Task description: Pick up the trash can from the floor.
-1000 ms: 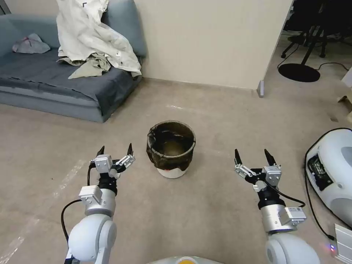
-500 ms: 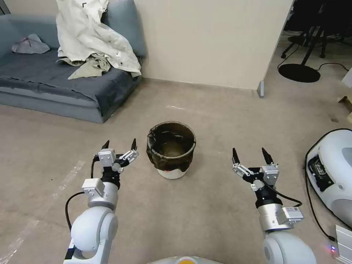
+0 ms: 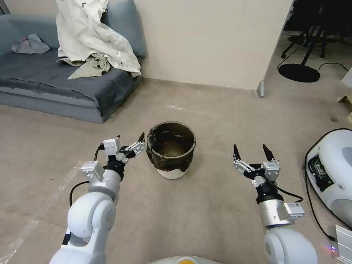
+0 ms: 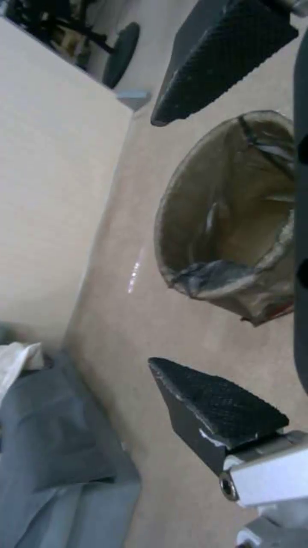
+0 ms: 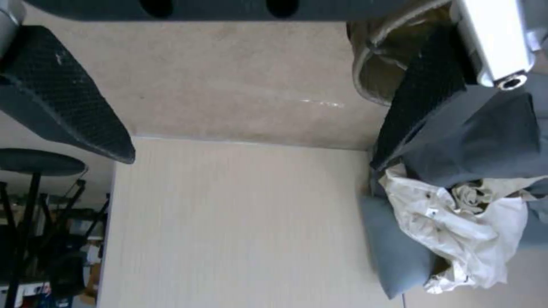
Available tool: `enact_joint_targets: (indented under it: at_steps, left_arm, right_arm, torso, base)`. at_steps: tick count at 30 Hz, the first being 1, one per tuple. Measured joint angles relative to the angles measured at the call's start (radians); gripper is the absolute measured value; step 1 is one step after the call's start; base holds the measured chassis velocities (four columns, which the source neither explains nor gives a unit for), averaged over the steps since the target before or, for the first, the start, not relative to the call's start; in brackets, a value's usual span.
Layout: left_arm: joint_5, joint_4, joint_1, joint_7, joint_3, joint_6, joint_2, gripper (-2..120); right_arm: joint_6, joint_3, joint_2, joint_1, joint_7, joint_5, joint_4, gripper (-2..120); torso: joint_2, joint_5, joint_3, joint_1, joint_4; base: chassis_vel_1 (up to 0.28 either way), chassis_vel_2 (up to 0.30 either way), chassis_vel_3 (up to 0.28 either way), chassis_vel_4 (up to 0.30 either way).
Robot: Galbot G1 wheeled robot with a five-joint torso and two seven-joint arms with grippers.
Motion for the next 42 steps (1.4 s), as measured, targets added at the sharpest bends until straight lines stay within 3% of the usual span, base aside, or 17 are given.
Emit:
enact_joint_targets:
  at_steps: [13, 20, 28, 42]
  left_arm:
    - [0.006, 0.021, -0.041, -0.032, -0.013, 0.088, 0.057, 100]
    - [-0.098, 0.082, -0.101, -0.127, 0.045, 0.149, 0.101, 100]
    - [-0.154, 0.158, -0.157, -0.187, 0.116, 0.157, 0.104, 100]
    - [-0.167, 0.277, -0.294, -0.233, 0.197, 0.156, 0.08, 100]
  right_arm:
    - [-0.004, -0.008, 0.0, 0.009, -0.004, 0.003, -0.004, 100]
    - [-0.011, -0.01, 0.0, 0.013, -0.007, 0.003, 0.0, 100]
    - [-0.013, -0.003, -0.003, 0.016, -0.008, 0.008, 0.0, 100]
    - [-0.018, 0.013, -0.008, 0.019, -0.009, 0.017, -0.004, 100]
  torso:
    - [0.0, 0.0, 0.0, 0.0, 0.0]
    - [0.0, -0.0001, 0.0, 0.0, -0.0001]
    - [0.0, 0.0, 0.0, 0.0, -0.0001]
    - [0.0, 0.0001, 0.0, 0.0, 0.0]
  base:
    - [0.0, 0.0, 0.0, 0.0]
    - [0.0, 0.0, 0.0, 0.0]
    - [0.0, 0.0, 0.0, 0.0]
    - [0.0, 0.0, 0.0, 0.0]
